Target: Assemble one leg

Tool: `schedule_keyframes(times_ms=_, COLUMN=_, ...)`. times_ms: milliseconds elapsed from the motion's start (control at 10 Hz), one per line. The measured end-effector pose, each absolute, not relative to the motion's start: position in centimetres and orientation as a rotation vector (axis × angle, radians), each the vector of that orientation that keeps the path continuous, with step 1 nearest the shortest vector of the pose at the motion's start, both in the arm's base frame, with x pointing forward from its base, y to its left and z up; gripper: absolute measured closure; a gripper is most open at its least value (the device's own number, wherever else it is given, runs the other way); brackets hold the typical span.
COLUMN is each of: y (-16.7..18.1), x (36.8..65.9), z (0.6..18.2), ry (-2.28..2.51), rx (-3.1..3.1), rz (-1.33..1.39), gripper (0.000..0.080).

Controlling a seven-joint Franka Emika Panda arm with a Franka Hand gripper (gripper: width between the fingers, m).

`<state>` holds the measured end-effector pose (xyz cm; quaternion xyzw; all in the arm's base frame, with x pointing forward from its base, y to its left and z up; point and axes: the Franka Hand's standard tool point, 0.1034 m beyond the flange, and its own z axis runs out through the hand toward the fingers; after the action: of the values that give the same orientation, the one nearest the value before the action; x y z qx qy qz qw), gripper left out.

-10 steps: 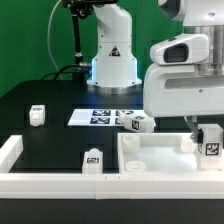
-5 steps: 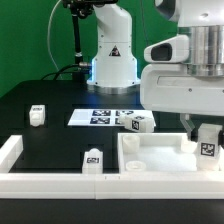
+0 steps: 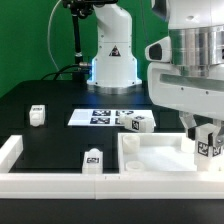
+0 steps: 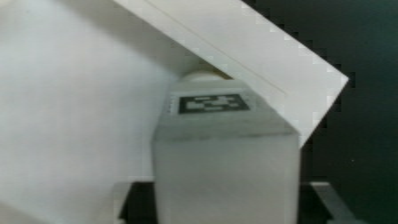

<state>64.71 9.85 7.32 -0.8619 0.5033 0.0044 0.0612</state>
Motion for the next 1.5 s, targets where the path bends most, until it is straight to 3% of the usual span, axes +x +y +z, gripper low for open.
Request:
schedule_keyframes(times_ms=500, y=9.7, x=64.3, z=7.2, ry=2.124, rx=-2.095, rz=0.122, gripper=0.0512)
schedule_keyframes(times_ms=900, y=9.8, x=64.1, z=7.3, ry=1.991, rx=-2.185, rz=0.106, gripper=0.0512)
schedule_keyframes(times_ms=1000, y=10.2, x=64.0, z=7.3, ry=1.823, rx=-2.334, rz=0.083, gripper=0.0444)
schedule_keyframes(times_ms=1100, y=10.6, x=64.2, z=7.5, ry=1.675, rx=-2.45, rz=0.057, gripper=0.024)
schedule_keyframes(times_ms=1200, y=11.0, x=64.1, z=7.5, ry=1.445, rx=-2.611, rz=0.027, gripper=0.024)
schedule_keyframes(times_ms=1300, y=11.4, x=64.2, z=7.5, ry=1.233, rx=-2.74, rz=0.029, gripper=0.0169)
schedule_keyframes(times_ms=1500, y=11.2, x=64.3, z=7.4, ry=1.095, rx=-2.796, rz=0.012, gripper=0.0153)
